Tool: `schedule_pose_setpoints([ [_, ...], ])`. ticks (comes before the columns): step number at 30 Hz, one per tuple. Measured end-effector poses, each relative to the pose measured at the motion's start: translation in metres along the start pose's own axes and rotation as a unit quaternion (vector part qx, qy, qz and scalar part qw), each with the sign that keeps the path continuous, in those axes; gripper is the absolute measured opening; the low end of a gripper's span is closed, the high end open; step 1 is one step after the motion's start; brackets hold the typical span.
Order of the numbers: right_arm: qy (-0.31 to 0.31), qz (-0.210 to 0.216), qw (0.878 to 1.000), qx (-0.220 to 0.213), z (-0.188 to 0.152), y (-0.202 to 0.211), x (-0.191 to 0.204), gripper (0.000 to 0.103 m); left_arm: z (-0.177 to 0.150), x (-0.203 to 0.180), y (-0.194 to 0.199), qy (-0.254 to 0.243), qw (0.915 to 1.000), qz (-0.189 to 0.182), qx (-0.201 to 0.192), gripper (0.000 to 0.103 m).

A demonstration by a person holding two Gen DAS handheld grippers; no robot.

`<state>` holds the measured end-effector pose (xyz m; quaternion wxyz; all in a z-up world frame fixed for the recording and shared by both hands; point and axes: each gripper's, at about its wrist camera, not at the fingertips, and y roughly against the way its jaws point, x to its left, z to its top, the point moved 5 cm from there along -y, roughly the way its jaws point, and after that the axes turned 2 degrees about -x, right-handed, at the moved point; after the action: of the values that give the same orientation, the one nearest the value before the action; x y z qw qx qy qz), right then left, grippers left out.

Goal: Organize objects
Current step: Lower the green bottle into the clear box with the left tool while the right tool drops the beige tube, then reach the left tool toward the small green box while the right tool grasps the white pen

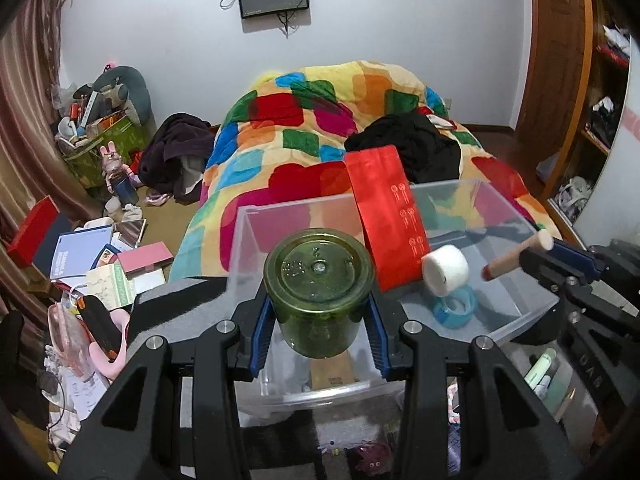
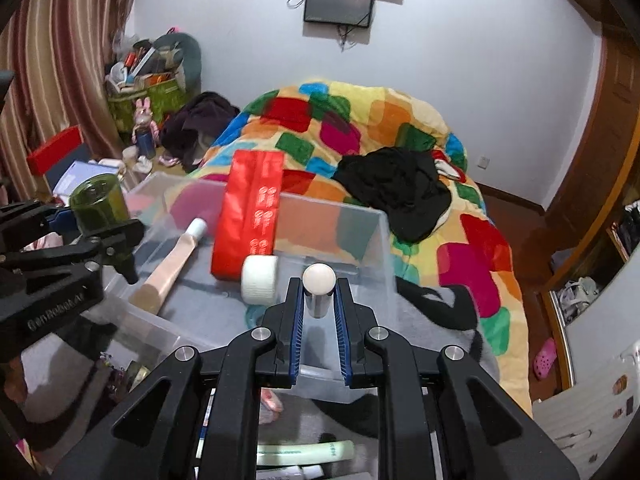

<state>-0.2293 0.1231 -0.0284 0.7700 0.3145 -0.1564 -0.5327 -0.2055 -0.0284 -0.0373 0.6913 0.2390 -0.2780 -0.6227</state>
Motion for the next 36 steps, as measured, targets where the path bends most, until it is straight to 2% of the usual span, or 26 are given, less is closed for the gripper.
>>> schedule_pose_setpoints([
  [3,0.01,0.012,1.0,0.003,-0.001,0.0,0.009,0.014,-0.003,-0.005,0.0,-0.007,1.0,-0.006,0.004,0.042],
  [5,0.024,0.013,1.0,0.0,-0.002,0.002,0.014,0.016,-0.005,-0.007,0.003,-0.01,0.9999,-0.01,0.003,0.047],
  [6,0.032,0.013,0.999,-0.003,-0.002,0.005,0.016,0.019,-0.005,-0.008,0.005,-0.011,0.9999,-0.012,0.002,0.055],
  [7,0.036,0.013,0.999,-0.005,-0.002,0.007,0.018,0.027,-0.006,-0.009,0.008,-0.011,0.9998,-0.015,-0.001,0.062],
  [8,0.039,0.015,0.999,-0.009,-0.002,0.011,0.019,0.037,-0.006,-0.009,0.012,-0.009,0.9998,-0.017,-0.006,0.064],
  [10,0.039,0.022,0.999,-0.019,-0.001,0.019,0.019,0.045,-0.007,-0.01,0.02,-0.007,0.9996,-0.023,-0.014,0.069],
  [14,0.037,0.03,0.998,-0.03,-0.001,0.033,0.017,0.051,-0.008,-0.011,0.034,-0.007,0.9993,-0.028,-0.023,0.073],
  [18,0.025,0.042,0.998,-0.032,-0.005,0.045,0.012,0.059,-0.011,-0.005,0.048,0.008,0.999,-0.027,-0.034,0.083],
  [26,-0.003,0.053,0.998,-0.029,-0.019,0.062,0.002,0.071,-0.032,0.01,0.063,0.039,0.9982,-0.039,-0.023,0.084],
  [36,-0.051,0.056,0.997,0.027,-0.063,0.057,-0.019,0.072,-0.082,0.013,0.047,0.063,0.9953,-0.062,0.039,0.084],
])
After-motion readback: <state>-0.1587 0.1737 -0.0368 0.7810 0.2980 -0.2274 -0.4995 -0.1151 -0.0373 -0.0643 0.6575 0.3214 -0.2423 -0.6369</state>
